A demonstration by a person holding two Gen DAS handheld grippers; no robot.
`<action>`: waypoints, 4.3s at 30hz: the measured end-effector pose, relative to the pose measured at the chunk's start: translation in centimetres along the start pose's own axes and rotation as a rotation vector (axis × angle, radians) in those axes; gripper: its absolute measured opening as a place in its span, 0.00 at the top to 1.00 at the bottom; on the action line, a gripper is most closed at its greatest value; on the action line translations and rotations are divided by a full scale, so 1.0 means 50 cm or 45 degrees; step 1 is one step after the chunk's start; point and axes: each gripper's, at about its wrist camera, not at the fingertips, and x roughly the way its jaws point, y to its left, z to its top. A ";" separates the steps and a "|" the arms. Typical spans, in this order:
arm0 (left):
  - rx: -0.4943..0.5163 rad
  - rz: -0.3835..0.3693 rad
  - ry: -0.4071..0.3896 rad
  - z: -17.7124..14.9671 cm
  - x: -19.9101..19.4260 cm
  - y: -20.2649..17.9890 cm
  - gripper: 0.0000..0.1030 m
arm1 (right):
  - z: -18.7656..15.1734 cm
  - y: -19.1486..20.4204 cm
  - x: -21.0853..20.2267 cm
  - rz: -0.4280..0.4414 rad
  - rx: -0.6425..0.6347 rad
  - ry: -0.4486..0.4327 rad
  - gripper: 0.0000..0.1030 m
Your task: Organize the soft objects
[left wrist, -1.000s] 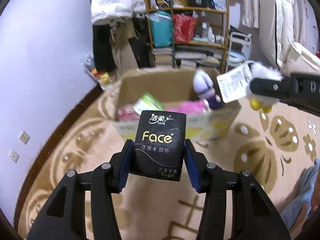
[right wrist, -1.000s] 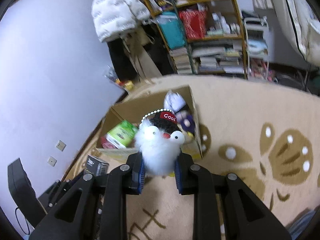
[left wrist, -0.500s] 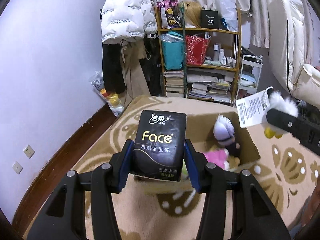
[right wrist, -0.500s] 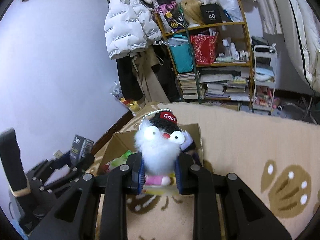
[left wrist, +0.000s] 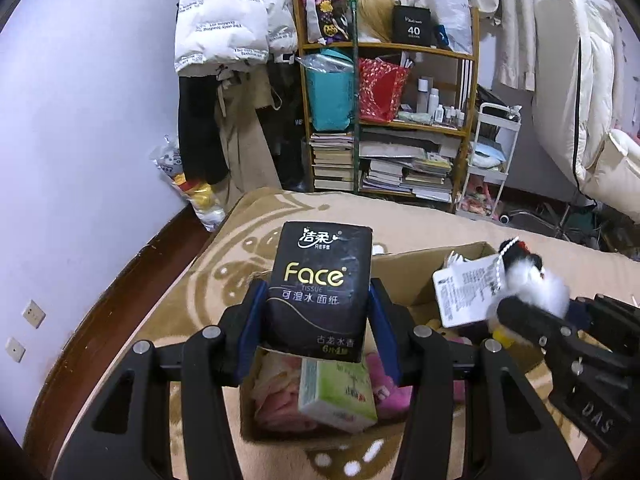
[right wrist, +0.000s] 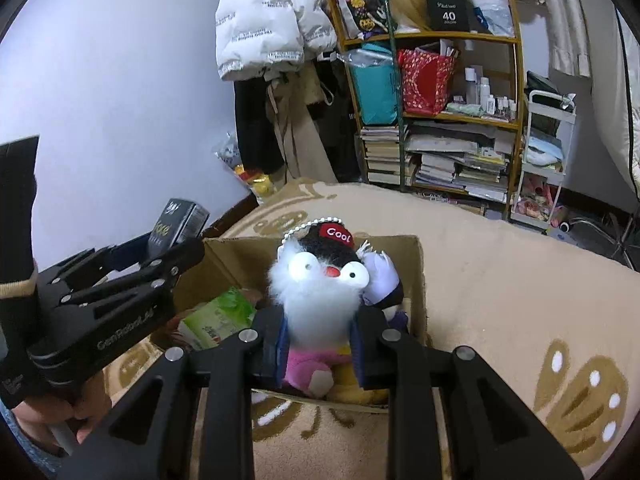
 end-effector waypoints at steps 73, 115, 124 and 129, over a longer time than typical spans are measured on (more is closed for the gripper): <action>-0.071 0.208 -0.326 -0.141 -0.494 0.079 0.01 | -0.112 0.082 -0.460 -0.064 -0.071 -0.395 0.00; -0.078 0.225 -0.265 -0.198 -0.455 0.066 0.01 | -0.123 0.058 -0.427 -0.087 -0.051 -0.343 0.00; -0.072 0.223 -0.253 -0.198 -0.452 0.066 0.01 | -0.123 0.059 -0.427 -0.093 -0.053 -0.343 0.00; -0.077 0.219 -0.248 -0.199 -0.452 0.066 0.01 | -0.124 0.057 -0.427 -0.092 -0.052 -0.340 0.00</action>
